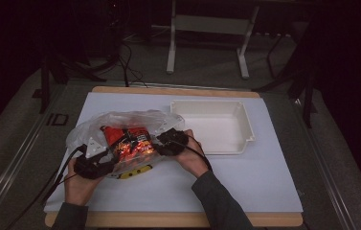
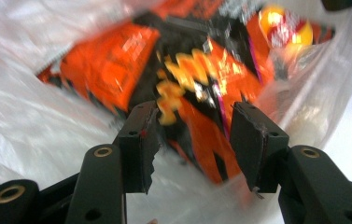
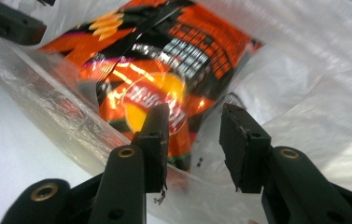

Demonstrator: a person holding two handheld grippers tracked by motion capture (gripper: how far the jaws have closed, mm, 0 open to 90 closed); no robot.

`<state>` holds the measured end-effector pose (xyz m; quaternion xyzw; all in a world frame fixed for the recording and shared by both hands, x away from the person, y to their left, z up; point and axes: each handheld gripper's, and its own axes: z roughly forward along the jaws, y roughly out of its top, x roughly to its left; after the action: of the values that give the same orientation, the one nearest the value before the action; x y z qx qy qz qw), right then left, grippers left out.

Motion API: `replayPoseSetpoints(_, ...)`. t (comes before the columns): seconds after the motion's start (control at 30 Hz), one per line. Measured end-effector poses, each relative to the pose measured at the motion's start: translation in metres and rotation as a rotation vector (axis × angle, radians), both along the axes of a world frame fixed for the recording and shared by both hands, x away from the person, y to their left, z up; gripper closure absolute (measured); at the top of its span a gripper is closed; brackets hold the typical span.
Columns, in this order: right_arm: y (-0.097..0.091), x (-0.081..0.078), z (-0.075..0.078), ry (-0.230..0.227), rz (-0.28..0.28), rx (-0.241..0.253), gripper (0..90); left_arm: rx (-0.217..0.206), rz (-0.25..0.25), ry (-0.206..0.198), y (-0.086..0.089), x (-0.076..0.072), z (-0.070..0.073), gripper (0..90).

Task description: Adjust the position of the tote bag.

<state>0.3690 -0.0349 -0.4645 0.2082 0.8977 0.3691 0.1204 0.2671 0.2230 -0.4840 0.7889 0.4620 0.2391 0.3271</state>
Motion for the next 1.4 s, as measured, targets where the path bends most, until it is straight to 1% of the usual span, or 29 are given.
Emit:
replayPoseSetpoints(0.07, 0.0, -0.001, -0.002, 0.003, 0.004, 0.0, 61.8, 0.003, 0.005, 0.003, -0.001, -0.003, -0.002, 50.8)
replayPoseSetpoints(0.1, 0.0, -0.003, -0.005, 0.013, 0.008, -0.006, 61.5, 0.011, 0.005, 0.012, -0.001, -0.007, -0.006, 50.8)
replayPoseSetpoints(0.17, 0.0, -0.003, -0.008, 0.019, 0.013, -0.011, 61.1, 0.019, 0.014, 0.019, 0.001, -0.011, -0.008, 50.8)
replayPoseSetpoints(0.2, 0.0, -0.003, -0.01, 0.022, 0.015, -0.012, 60.7, 0.019, 0.014, 0.019, 0.001, -0.011, -0.008, 50.7)
replayPoseSetpoints(0.23, 0.0, -0.003, -0.011, 0.024, 0.017, -0.016, 60.5, 0.016, 0.011, 0.027, 0.002, -0.016, -0.01, 50.8)
replayPoseSetpoints(0.27, 0.0, -0.003, -0.011, 0.024, 0.017, -0.016, 60.5, 0.016, 0.011, 0.027, 0.002, -0.016, -0.01, 50.7)
replayPoseSetpoints(0.3, 0.0, -0.004, -0.013, 0.028, 0.02, -0.022, 59.9, 0.016, 0.008, 0.036, 0.002, -0.021, -0.013, 50.5)
replayPoseSetpoints(0.33, 0.0, -0.004, -0.013, 0.028, 0.02, -0.022, 59.9, 0.016, 0.008, 0.036, 0.002, -0.021, -0.013, 50.4)
replayPoseSetpoints(0.37, 0.001, -0.004, -0.016, 0.035, 0.02, -0.026, 58.9, 0.008, 0.005, 0.053, 0.001, -0.025, -0.017, 50.4)
replayPoseSetpoints(0.43, 0.001, -0.004, -0.018, 0.04, 0.022, -0.032, 58.2, 0.027, -0.007, 0.068, -0.002, -0.029, -0.023, 50.1)
replayPoseSetpoints(0.47, 0.001, -0.004, -0.018, 0.04, 0.022, -0.032, 58.2, 0.027, -0.007, 0.068, -0.002, -0.029, -0.023, 50.0)
replayPoseSetpoints(0.5, 0.001, -0.004, -0.019, 0.041, 0.026, -0.033, 58.0, 0.028, -0.01, 0.074, -0.004, -0.03, -0.026, 50.0)
replayPoseSetpoints(0.57, 0.0, -0.004, -0.021, 0.045, 0.03, -0.039, 57.7, 0.047, -0.005, 0.086, -0.005, -0.031, -0.031, 50.0)
replayPoseSetpoints(0.67, -0.002, -0.003, -0.025, 0.053, 0.034, -0.053, 57.6, 0.048, 0.001, 0.092, -0.005, -0.03, -0.035, 51.9)
replayPoseSetpoints(0.77, -0.004, -0.003, -0.03, 0.075, 0.046, -0.07, 57.4, 0.056, 0.012, 0.089, -0.003, -0.027, -0.036, 56.0)
replayPoseSetpoints(0.83, -0.005, -0.004, -0.032, 0.089, 0.052, -0.071, 57.5, 0.071, 0.018, 0.087, -0.003, -0.025, -0.036, 57.7)
replayPoseSetpoints(0.93, -0.006, -0.006, -0.036, 0.104, 0.062, -0.077, 57.8, 0.05, 0.034, 0.093, 0.001, -0.021, -0.038, 58.1)
replayPoseSetpoints(1.07, -0.007, -0.01, -0.041, 0.123, 0.085, -0.069, 60.6, 0.075, 0.056, 0.09, 0.004, -0.013, -0.04, 58.5)
replayPoseSetpoints(1.1, -0.007, -0.01, -0.041, 0.123, 0.085, -0.069, 60.6, 0.075, 0.056, 0.09, 0.004, -0.013, -0.04, 58.5)
replayPoseSetpoints(1.13, -0.008, -0.011, -0.043, 0.129, 0.091, -0.065, 61.7, 0.082, 0.071, 0.087, 0.006, -0.01, -0.039, 58.5)
replayPoseSetpoints(1.17, -0.008, -0.012, -0.044, 0.134, 0.106, -0.054, 63.2, 0.085, 0.076, 0.087, 0.008, -0.008, -0.039, 58.5)
replayPoseSetpoints(1.27, -0.008, -0.015, -0.046, 0.137, 0.112, -0.051, 65.0, 0.074, 0.107, 0.085, 0.014, -0.003, -0.038, 58.6)
replayPoseSetpoints(1.4, -0.011, -0.015, -0.047, 0.138, 0.105, -0.023, 67.0, 0.075, 0.138, 0.083, 0.022, 0.002, -0.038, 58.4)
